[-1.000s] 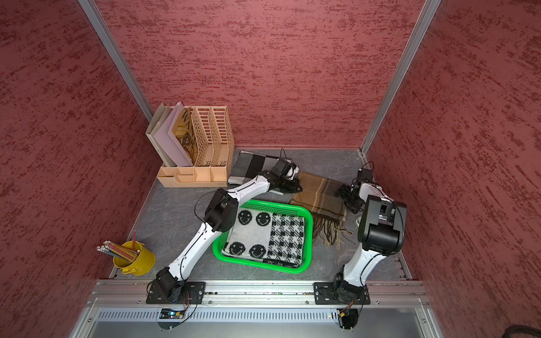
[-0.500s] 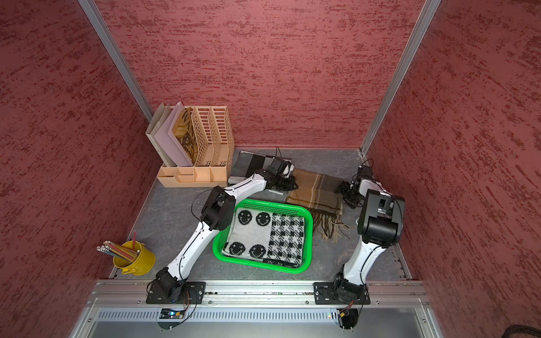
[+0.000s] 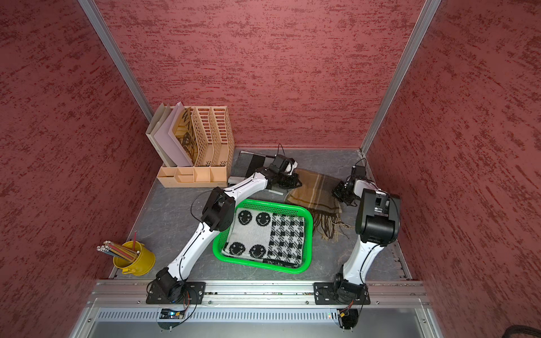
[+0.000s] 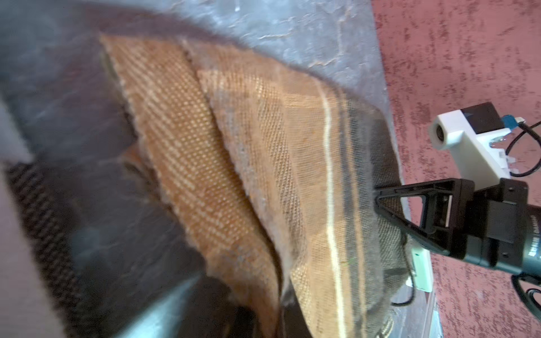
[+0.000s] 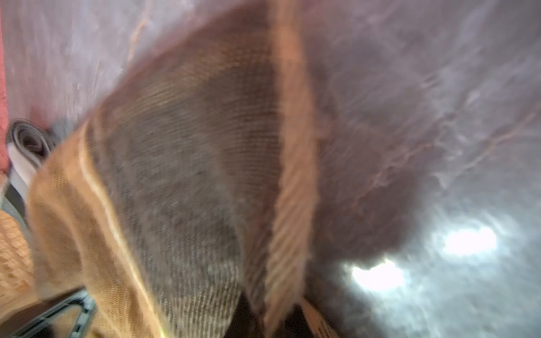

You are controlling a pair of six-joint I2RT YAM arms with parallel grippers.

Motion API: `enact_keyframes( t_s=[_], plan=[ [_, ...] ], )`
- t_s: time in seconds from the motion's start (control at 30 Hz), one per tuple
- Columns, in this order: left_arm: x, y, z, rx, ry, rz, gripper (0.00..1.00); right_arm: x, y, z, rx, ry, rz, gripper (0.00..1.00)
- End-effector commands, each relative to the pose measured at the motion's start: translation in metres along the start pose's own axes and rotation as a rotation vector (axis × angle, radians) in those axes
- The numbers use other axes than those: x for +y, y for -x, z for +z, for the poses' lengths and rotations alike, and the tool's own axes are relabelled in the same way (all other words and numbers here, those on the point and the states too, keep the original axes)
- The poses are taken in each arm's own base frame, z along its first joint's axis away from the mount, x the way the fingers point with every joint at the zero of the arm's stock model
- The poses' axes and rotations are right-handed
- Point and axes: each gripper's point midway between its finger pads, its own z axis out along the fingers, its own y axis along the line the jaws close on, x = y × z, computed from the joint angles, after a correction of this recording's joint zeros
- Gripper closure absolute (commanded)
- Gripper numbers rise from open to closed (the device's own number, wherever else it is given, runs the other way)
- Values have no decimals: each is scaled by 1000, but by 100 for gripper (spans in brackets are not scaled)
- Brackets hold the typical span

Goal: Put the folded scarf in the basket
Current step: Pick up the scarf at the center of the board, then place the scarf in the basket.

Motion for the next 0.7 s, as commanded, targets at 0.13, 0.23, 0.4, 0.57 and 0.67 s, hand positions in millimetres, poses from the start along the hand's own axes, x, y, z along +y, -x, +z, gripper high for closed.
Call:
enact_keyframes(
  t_s=[0.13, 0.23, 0.4, 0.57, 0.67],
  plan=[
    [-44, 27, -36, -67, -58, 43, 100, 37, 19, -59, -157, 40, -49, 100],
    [-58, 41, -58, -108, -66, 57, 100, 54, 22, -82, -193, 63, -82, 100],
    [-78, 65, -103, -180, -60, 82, 100, 82, 19, -115, -230, 105, -128, 100],
    [-87, 77, -149, -230, -36, 91, 100, 115, 7, -147, -259, 158, -174, 100],
    [-85, 79, -179, -260, -4, 93, 100, 138, -7, -165, -269, 198, -212, 100]
  ],
)
